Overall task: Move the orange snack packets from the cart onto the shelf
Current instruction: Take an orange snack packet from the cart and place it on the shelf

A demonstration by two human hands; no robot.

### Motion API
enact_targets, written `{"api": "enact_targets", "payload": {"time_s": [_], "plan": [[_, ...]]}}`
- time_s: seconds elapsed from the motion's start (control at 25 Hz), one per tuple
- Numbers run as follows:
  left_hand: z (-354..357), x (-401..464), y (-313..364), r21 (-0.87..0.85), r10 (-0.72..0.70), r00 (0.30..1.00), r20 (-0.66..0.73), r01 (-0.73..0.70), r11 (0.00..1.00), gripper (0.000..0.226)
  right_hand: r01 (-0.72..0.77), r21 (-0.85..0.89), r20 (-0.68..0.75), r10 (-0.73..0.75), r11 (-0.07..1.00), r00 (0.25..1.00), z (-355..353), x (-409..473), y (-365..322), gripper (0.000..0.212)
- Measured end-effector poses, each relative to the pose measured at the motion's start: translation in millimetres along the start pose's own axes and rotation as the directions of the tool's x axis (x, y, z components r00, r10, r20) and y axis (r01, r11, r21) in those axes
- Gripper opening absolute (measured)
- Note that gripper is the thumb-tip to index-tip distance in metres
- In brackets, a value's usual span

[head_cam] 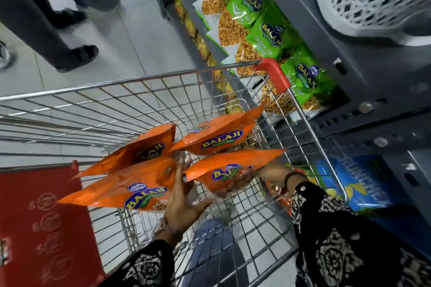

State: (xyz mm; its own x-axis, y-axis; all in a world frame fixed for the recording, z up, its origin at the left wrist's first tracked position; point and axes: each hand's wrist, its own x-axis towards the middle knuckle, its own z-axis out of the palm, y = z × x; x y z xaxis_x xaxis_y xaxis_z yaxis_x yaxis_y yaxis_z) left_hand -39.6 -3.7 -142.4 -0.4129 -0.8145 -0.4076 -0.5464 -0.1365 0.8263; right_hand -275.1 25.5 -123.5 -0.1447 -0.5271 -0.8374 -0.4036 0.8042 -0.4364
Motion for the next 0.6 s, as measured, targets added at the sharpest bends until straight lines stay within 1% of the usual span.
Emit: {"api": "enact_targets", "payload": {"time_s": [0.08, 0.12, 0.16, 0.2, 0.24, 0.28, 0.32, 0.36, 0.4, 0.44, 0.52, 0.6], "plan": [[8, 6, -10, 0.176, -0.055, 0.985, 0.163, 0.026, 0.984, 0.126, 0.008, 0.057, 0.022, -0.009, 0.998, 1.000, -6, 7, 1, 0.048], [12, 13, -12, 0.256, -0.077, 0.966, 0.246, 0.012, 0.967, 0.123, 0.007, 0.096, 0.038, -0.011, 0.995, 0.999, -7, 12, 3, 0.047], [17, 22, -10, 0.276, -0.097, 0.949, 0.299, 0.011, 0.961, 0.117, 0.008, 0.125, 0.051, -0.015, 0.992, 0.999, -7, 15, 4, 0.048], [22, 31, -6, 0.254, -0.114, 0.939, 0.323, 0.030, 0.967, 0.109, 0.005, 0.119, 0.060, -0.012, 0.993, 0.998, -7, 19, 7, 0.049], [25, 36, -1, 0.198, -0.120, 0.939, 0.322, 0.057, 0.979, 0.107, 0.000, 0.111, 0.086, -0.010, 0.994, 0.996, -6, 21, 10, 0.050], [28, 41, 1, 0.127, -0.112, 0.951, 0.289, 0.078, 0.989, 0.114, -0.019, 0.058, 0.116, 0.012, 0.998, 0.993, -5, 24, 13, 0.047], [31, 44, -2, 0.062, -0.108, 0.961, 0.255, 0.095, 0.994, 0.124, -0.032, -0.006, 0.155, 0.033, 0.999, 0.987, -4, 24, 15, 0.040], [33, 45, -5, 0.025, -0.109, 0.968, 0.228, 0.106, 0.994, 0.128, -0.040, -0.078, 0.174, 0.053, 0.996, 0.983, -1, 26, 16, 0.033], [34, 44, -6, 0.010, -0.105, 0.973, 0.205, 0.106, 0.994, 0.124, -0.028, -0.122, 0.175, 0.049, 0.992, 0.983, 1, 26, 15, 0.032], [34, 43, -5, 0.022, -0.115, 0.975, 0.190, 0.113, 0.993, 0.111, -0.007, -0.130, 0.148, 0.026, 0.991, 0.989, 5, 28, 15, 0.038], [35, 44, -4, 0.056, -0.136, 0.976, 0.170, 0.128, 0.990, 0.078, 0.014, -0.101, 0.066, -0.007, 0.995, 0.998, 9, 26, 11, 0.057], [32, 40, 6, 0.114, -0.145, 0.969, 0.200, 0.124, 0.986, 0.064, 0.026, -0.068, 0.022, -0.024, 0.997, 0.999, 7, 15, 9, 0.066]]}}
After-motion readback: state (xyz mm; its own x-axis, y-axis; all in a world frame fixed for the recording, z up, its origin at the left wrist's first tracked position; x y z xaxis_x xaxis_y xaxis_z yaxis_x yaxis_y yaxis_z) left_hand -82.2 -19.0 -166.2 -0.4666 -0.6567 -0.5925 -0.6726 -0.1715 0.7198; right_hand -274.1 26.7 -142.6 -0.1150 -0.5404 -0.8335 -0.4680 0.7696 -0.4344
